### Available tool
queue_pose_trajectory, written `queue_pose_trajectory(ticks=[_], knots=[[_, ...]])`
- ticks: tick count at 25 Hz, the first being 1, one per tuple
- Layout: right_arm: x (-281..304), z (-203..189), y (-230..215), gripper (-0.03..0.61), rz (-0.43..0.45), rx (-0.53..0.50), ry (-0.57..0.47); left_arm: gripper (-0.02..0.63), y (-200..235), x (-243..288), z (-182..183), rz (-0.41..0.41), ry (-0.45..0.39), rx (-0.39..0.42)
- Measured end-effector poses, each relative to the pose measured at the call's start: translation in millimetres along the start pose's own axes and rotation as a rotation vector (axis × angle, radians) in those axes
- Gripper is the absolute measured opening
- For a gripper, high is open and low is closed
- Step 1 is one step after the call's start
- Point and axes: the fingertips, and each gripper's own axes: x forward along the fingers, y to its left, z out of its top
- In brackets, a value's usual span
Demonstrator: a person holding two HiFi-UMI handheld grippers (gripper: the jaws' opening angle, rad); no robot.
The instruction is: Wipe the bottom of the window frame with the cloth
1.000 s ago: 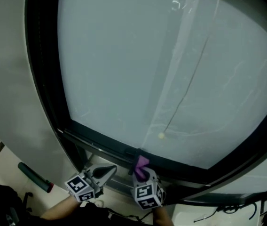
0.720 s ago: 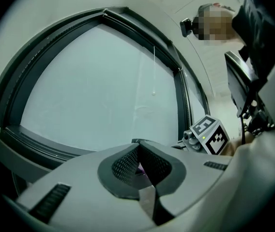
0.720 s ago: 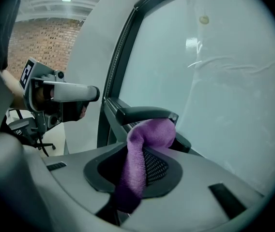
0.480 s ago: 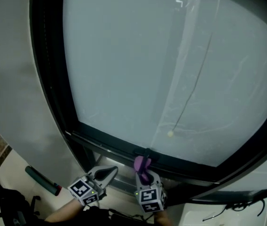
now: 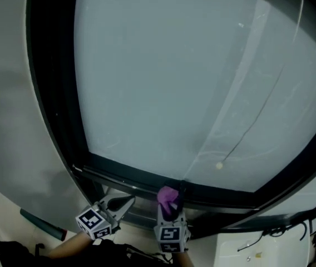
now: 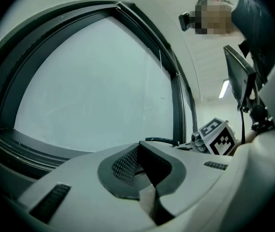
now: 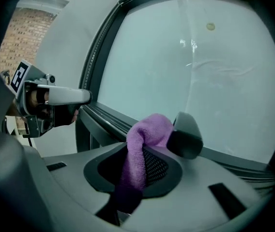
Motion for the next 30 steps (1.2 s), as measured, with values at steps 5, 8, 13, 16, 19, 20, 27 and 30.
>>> queue_pose_trajectory(ticks=[5,8,13,16,19,20,27,30], knots=[[7.9,6.9,0.3,0.084,-0.105,0.134,-0.006,0.005,19.2,-11.1,2.0,-0.042,-0.008,-0.009],[11.8,16.3,3.7,0.084,-0.162,0.212,-0.045,0.005,29.8,-18.3,-2.6,-0.072,-0.003,0.003],[20.0,31.8,-8.9,0.084,-0.261,0.31,-0.113,0.005,38.2,-28.7,-6.2,-0.14,0.015,0.015],[20.4,44.2,-17.8,0.084,-0.26,0.435,-0.113,0.005,41.8,-34.4,-4.6,-0.158,0.013,0.006],[24.4,51.4,-27.5,0.084,-0.269,0.491,-0.093,0.005,43.5,-38.7,-3.4,-0.17,0.005,-0.002],[26.2,52.8,-31.2,0.084,-0.275,0.502,-0.086,0.005,44.6,-40.3,-3.1,-0.172,0.002,-0.005],[40.2,52.7,-34.8,0.084,-0.182,0.665,-0.001,0.005,53.4,-51.8,-2.0,-0.145,-0.018,-0.034],[45.7,50.0,-26.9,0.084,-0.115,0.712,0.025,0.005,57.1,-59.5,-2.0,-0.119,-0.027,-0.048]])
